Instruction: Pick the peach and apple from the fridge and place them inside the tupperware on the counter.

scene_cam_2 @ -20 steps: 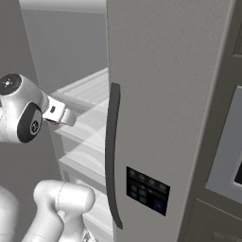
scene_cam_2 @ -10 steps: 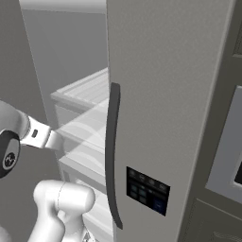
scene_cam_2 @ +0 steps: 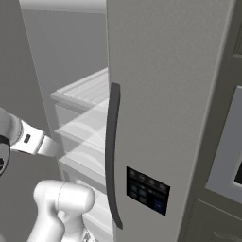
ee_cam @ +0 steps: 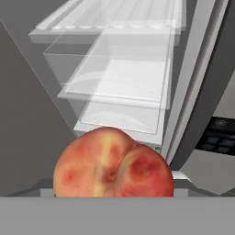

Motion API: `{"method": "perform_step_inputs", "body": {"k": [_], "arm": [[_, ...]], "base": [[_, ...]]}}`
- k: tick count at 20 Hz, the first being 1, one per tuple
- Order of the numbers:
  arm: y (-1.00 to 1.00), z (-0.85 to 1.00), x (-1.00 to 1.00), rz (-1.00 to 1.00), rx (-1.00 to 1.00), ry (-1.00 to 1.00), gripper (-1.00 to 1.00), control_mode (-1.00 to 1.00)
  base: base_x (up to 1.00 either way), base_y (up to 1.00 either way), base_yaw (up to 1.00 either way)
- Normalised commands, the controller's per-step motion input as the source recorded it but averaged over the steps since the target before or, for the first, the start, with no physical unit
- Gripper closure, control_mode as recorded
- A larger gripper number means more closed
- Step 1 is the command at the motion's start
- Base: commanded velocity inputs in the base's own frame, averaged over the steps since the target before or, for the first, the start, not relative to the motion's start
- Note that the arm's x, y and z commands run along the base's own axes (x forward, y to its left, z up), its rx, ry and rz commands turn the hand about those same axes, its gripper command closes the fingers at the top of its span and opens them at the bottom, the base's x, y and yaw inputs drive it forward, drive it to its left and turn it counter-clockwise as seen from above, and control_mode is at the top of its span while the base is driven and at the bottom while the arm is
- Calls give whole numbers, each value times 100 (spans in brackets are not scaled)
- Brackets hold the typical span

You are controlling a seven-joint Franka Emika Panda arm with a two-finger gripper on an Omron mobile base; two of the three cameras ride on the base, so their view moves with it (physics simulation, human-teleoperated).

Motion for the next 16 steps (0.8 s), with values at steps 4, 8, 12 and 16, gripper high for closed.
{"method": "perform_step_inputs", "body": {"k": [4, 8, 12, 16], "arm": [[0, -2, 0, 0, 0, 6, 100, -100], [0, -4, -1, 0, 0, 0, 100, 100], [0, 0, 0, 0, 0, 0, 100, 100], [0, 0, 0, 0, 0, 0, 100, 100]], "base": [[0, 0, 0], [-18, 0, 0], [-56, 0, 6], [-73, 0, 25]]}}
